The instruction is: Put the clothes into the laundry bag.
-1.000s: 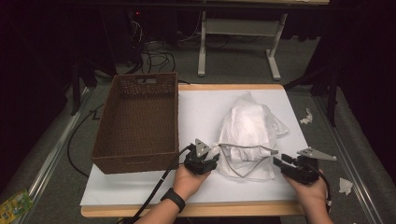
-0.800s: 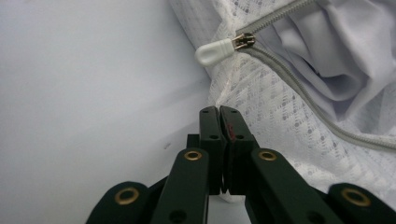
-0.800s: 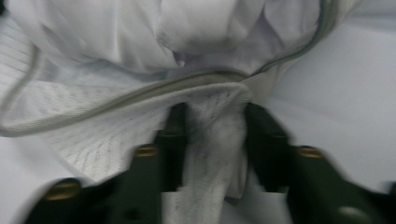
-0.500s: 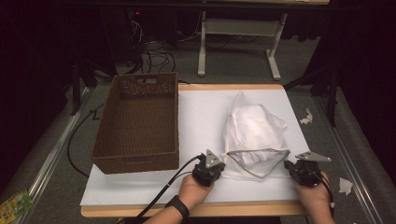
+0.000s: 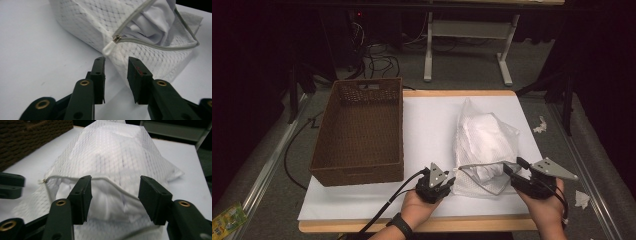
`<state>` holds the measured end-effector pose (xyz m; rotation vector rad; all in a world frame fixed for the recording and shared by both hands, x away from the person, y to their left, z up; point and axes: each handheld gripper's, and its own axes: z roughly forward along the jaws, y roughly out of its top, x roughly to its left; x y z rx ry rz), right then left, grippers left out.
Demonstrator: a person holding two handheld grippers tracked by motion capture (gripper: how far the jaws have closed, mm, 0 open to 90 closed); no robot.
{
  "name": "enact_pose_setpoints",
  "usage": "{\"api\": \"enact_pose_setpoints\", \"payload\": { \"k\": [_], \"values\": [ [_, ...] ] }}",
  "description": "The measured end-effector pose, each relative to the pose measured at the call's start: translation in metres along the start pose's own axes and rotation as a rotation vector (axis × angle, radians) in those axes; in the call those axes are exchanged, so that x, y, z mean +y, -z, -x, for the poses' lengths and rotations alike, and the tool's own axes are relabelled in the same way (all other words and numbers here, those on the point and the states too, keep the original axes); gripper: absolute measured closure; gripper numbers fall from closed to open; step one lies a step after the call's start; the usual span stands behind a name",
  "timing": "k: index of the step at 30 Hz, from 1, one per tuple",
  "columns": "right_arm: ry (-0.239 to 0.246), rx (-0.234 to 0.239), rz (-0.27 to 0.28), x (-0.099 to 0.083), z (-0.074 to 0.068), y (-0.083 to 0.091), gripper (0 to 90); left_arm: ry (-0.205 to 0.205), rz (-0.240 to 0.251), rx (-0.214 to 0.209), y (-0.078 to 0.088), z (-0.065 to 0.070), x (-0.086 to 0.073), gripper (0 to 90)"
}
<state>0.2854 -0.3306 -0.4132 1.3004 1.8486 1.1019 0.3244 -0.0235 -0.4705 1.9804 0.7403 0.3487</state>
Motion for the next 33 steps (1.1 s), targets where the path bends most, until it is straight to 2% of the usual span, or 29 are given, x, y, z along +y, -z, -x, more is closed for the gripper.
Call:
{"api": "enact_pose_setpoints", "payload": {
  "k": [1, 3, 4, 5, 6, 7, 8, 11, 12, 13, 15, 16, 18, 20, 22, 24, 25, 27, 30, 31, 33],
  "values": [
    [0.015, -0.013, -0.002, 0.002, -0.002, -0.006, 44.8, 0.007, 0.002, 0.002, 0.001, -0.002, 0.0, 66.7],
    [0.037, -0.038, -0.024, 0.005, -0.003, -0.019, 52.2, 0.013, 0.002, 0.003, 0.004, -0.004, 0.0, 66.0],
    [0.045, -0.054, -0.039, 0.005, -0.002, -0.025, 59.5, 0.015, 0.007, 0.003, 0.004, -0.005, 0.0, 66.0],
    [0.05, -0.058, -0.062, 0.005, -0.002, -0.03, 70.9, 0.016, 0.006, 0.002, 0.005, -0.006, 0.0, 65.7],
    [0.077, -0.056, -0.063, 0.004, -0.002, -0.033, 84.8, 0.019, 0.008, 0.003, 0.006, -0.006, 0.0, 65.3],
    [0.085, -0.052, -0.068, 0.004, -0.003, -0.033, 89.1, 0.022, 0.012, 0.004, 0.006, -0.007, 0.0, 65.3],
    [0.088, -0.046, -0.066, 0.005, -0.004, -0.031, 90.0, 0.024, 0.016, 0.002, 0.007, -0.008, 0.0, 65.4],
    [0.09, -0.015, -0.011, 0.013, -0.008, -0.014, 90.0, 0.035, 0.021, -0.002, 0.009, -0.009, 0.002, 65.3],
    [0.099, 0.008, 0.019, 0.016, -0.011, -0.003, 90.0, 0.038, 0.026, -0.002, 0.009, -0.01, 0.002, 65.1],
    [0.096, 0.026, 0.027, 0.018, -0.014, 0.004, 90.0, 0.039, 0.028, 0.0, 0.01, -0.01, 0.002, 65.1],
    [0.122, 0.084, 0.022, 0.017, -0.02, 0.017, 90.0, 0.037, 0.031, -0.001, 0.011, -0.01, 0.003, 64.5],
    [0.139, 0.118, -0.008, 0.013, -0.022, 0.018, 90.0, 0.036, 0.029, 0.001, 0.011, -0.011, 0.003, 63.9],
    [0.149, 0.161, -0.112, -0.002, -0.025, 0.008, 90.0, 0.046, 0.033, 0.002, 0.011, -0.012, 0.004, 63.3],
    [0.118, 0.202, -0.208, -0.015, -0.021, -0.007, 90.0, 0.047, 0.041, 0.011, 0.013, -0.014, 0.006, 62.7],
    [0.101, 0.207, -0.304, -0.031, -0.014, -0.024, 90.0, 0.031, 0.047, 0.021, 0.014, -0.015, 0.007, 61.0],
    [0.066, 0.211, -0.344, -0.041, -0.011, -0.033, 90.0, 0.013, 0.052, 0.036, 0.016, -0.016, 0.007, 58.9],
    [0.071, 0.213, -0.359, -0.045, -0.01, -0.038, 90.0, 0.012, 0.058, 0.04, 0.016, -0.017, 0.007, 58.1],
    [0.065, 0.21, -0.357, -0.044, -0.011, -0.039, 90.0, 0.012, 0.058, 0.046, 0.016, -0.018, 0.008, 55.7],
    [0.097, 0.201, -0.345, -0.043, -0.014, -0.036, 88.9, 0.011, 0.058, 0.049, 0.016, -0.019, 0.007, 51.3],
    [0.091, 0.212, -0.329, -0.04, -0.013, -0.031, 87.3, 0.007, 0.06, 0.046, 0.017, -0.018, 0.008, 49.7],
    [0.065, 0.24, -0.254, -0.031, -0.011, -0.021, 81.1, -0.011, 0.056, 0.056, 0.019, -0.017, 0.009, 45.5]
  ]
}}
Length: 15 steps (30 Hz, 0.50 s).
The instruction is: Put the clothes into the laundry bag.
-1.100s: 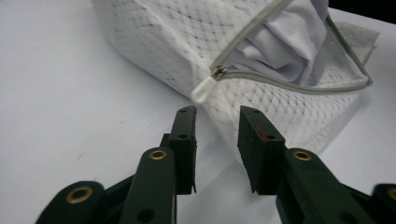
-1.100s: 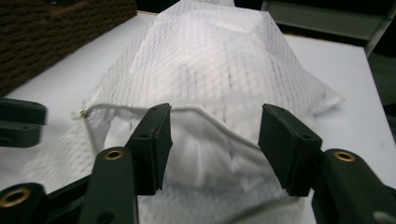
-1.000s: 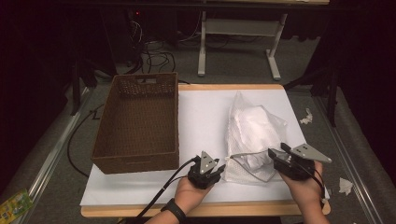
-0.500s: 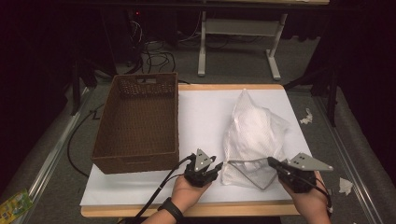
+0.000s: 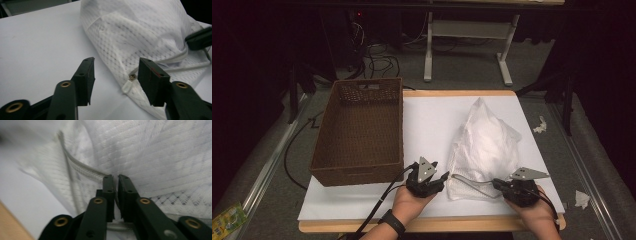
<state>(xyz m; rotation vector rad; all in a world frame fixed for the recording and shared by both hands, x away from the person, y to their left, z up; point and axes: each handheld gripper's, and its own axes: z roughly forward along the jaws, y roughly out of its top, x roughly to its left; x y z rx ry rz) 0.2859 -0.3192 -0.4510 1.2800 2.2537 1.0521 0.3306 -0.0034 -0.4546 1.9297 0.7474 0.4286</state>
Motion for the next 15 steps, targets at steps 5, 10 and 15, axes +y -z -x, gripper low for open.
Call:
{"api": "enact_pose_setpoints", "payload": {
  "k": [5, 10, 15],
  "values": [
    [0.016, 0.025, 0.134, 0.014, -0.009, 0.025, 72.4, -0.009, 0.045, 0.024, 0.01, 0.001, 0.007, 37.8],
    [0.023, -0.034, 0.258, 0.021, -0.009, 0.045, 61.8, -0.018, 0.038, 0.034, 0.017, -0.003, 0.014, 32.2],
    [-0.04, -0.136, 0.344, 0.017, 0.004, 0.056, 39.7, -0.002, 0.076, 0.032, 0.039, -0.01, 0.024, 24.5]
  ]
}}
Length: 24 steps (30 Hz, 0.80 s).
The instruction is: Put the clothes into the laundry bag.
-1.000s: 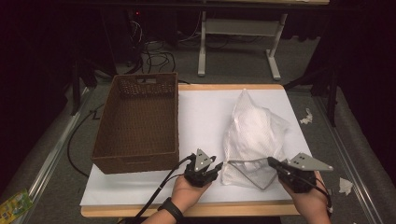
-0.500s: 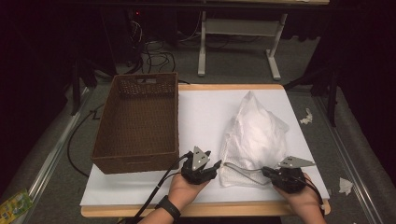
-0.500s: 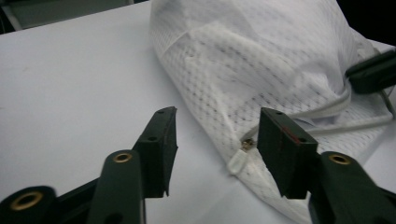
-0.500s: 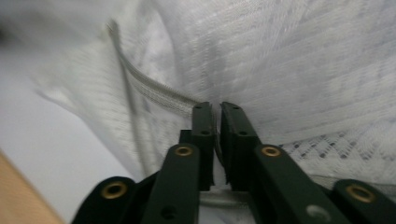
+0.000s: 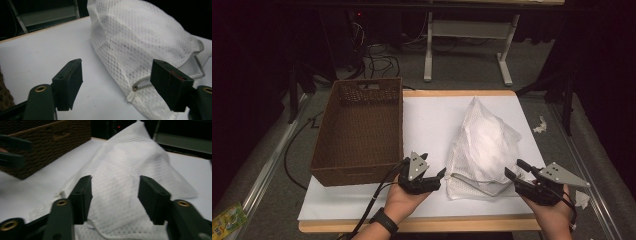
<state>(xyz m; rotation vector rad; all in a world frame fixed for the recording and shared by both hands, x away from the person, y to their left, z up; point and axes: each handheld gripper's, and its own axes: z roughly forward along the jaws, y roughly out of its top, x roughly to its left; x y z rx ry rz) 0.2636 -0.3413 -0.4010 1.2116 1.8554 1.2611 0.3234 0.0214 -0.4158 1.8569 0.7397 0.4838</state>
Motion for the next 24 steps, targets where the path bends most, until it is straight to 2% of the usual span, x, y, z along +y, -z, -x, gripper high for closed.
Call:
{"api": "enact_pose_setpoints", "payload": {
  "k": [3, 6, 8, 10, 13, 14, 17, 24],
  "values": [
    [-0.005, -0.045, 0.019, -0.004, 0.01, 0.0, 26.8, -0.021, 0.023, -0.017, 0.019, -0.001, 0.004, 17.3],
    [-0.036, -0.095, 0.019, -0.009, 0.019, 0.0, 17.2, -0.043, 0.047, 0.008, 0.035, -0.002, 0.001, 14.2],
    [-0.06, -0.105, 0.019, -0.01, 0.023, 0.001, 16.3, -0.027, 0.047, 0.021, 0.039, -0.005, -0.002, 9.7],
    [-0.062, -0.115, 0.024, -0.009, 0.024, 0.002, 15.5, -0.028, 0.014, 0.027, 0.042, -0.011, -0.002, 6.5],
    [-0.049, -0.117, 0.025, -0.008, 0.023, 0.002, 15.3, 0.039, 0.016, 0.002, 0.044, -0.021, -0.003, 5.6],
    [-0.045, -0.116, 0.03, -0.007, 0.022, 0.002, 15.3, 0.045, 0.018, 0.0, 0.044, -0.022, -0.003, 5.2],
    [-0.043, -0.121, 0.03, -0.006, 0.02, 0.002, 14.5, 0.019, 0.022, 0.031, 0.046, -0.024, -0.002, 5.0],
    [-0.027, -0.096, 0.043, -0.003, 0.014, 0.003, 13.2, 0.014, 0.02, 0.056, 0.047, -0.026, -0.004, 4.7]
  ]
}}
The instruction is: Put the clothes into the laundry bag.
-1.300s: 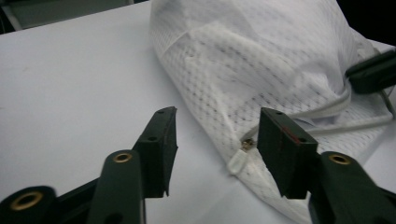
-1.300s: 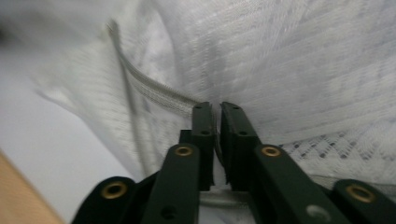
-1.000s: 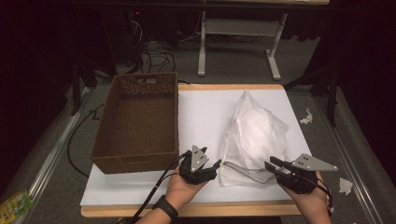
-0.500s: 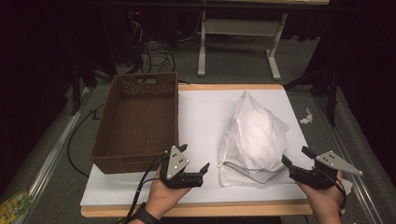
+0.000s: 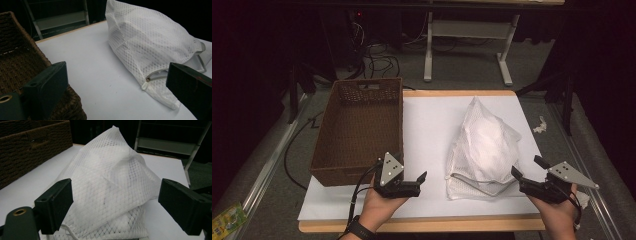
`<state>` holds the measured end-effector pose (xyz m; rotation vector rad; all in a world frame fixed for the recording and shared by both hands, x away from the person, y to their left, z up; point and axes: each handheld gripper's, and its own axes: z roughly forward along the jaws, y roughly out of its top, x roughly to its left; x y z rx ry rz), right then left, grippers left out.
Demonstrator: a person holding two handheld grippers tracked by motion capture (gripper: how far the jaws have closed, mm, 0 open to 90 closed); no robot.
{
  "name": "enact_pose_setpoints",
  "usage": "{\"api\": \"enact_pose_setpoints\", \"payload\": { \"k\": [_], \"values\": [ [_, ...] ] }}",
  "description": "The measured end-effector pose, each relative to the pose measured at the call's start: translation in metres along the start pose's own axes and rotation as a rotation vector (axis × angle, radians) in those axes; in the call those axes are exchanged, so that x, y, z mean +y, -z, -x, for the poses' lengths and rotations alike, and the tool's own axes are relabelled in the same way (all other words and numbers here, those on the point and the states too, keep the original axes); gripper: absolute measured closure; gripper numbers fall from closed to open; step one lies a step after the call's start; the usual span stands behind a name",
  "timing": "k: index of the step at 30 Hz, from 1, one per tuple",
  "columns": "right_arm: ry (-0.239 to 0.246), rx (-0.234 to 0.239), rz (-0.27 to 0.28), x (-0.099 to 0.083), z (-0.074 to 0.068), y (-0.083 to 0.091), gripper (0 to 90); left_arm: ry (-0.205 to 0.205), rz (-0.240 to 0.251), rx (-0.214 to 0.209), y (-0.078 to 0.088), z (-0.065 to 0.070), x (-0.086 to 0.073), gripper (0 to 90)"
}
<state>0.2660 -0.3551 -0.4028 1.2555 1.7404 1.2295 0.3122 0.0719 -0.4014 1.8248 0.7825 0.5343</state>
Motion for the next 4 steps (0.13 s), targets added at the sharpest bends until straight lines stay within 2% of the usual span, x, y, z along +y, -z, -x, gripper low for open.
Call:
{"api": "enact_pose_setpoints", "payload": {
  "k": [4],
  "values": [
    [-0.002, 0.003, 0.0, 0.0001, 0.0003, -0.0005, 13.3, -0.002, 0.002, 0.005, 0.0008, -0.0002, -0.0001, 4.7]
  ]
}}
